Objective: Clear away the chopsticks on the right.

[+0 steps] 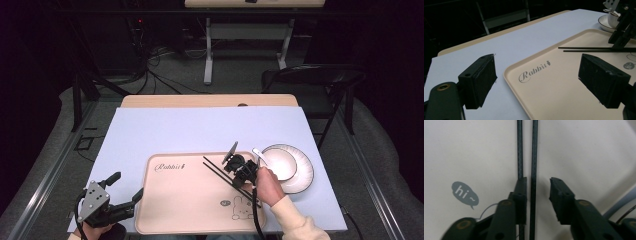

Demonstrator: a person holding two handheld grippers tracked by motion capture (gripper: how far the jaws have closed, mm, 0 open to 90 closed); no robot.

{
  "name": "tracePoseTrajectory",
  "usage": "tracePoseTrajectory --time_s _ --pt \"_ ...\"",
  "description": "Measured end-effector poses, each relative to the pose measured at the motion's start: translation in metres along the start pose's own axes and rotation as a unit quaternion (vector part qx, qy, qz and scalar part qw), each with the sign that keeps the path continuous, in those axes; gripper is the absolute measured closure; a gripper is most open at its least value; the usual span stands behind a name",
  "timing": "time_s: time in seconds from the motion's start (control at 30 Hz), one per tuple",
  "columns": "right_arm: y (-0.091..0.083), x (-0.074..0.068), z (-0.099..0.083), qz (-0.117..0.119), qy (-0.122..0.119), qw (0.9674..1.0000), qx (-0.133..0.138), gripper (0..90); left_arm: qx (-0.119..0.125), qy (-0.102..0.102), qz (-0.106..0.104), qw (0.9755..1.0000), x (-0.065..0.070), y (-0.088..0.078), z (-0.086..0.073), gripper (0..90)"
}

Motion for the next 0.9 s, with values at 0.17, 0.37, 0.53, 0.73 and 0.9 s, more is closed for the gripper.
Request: tracePoseTrajectory --time_s 0.17,0.37,0.53,0.73,0.9 --pt "-0.017 0.000 -0.005 -0.014 0.001 0.9988 0.047 35.0 0.000 0.002 -0.001 1.0000 0.000 0.000 0.000 14.7" --pt "-0.036 0.003 -0.021 -0.037 -0.007 0.9926 0.116 13.8 -0.003 0.003 -0.001 1.0000 0.001 0.001 0.000 14.7" --pt "-0.054 0.003 -0.040 -0.052 -0.025 0.9845 0.165 3.4 -0.003 0.004 0.000 1.0000 0.002 0.002 0.000 14.7" --pt "-0.075 -0.001 -0.058 -0.081 -0.033 0.9748 0.205 0.0 -0.003 0.004 0.001 1.0000 0.002 0.002 0.000 14.6" --pt "-0.089 -0.004 -0.081 -0.106 -0.026 0.9647 0.240 0.0 -0.003 0.004 0.001 1.0000 0.001 0.001 0.000 14.6"
Point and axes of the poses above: each handheld gripper's, and its own axes: y roughly forward along the jaws, z roughly out of its top, x roughly to its right, the point moved 1 cm from there along y, roughly forward along the jaws, and after that the axes turned 13 degrees about -y, right-handed, at the moved point
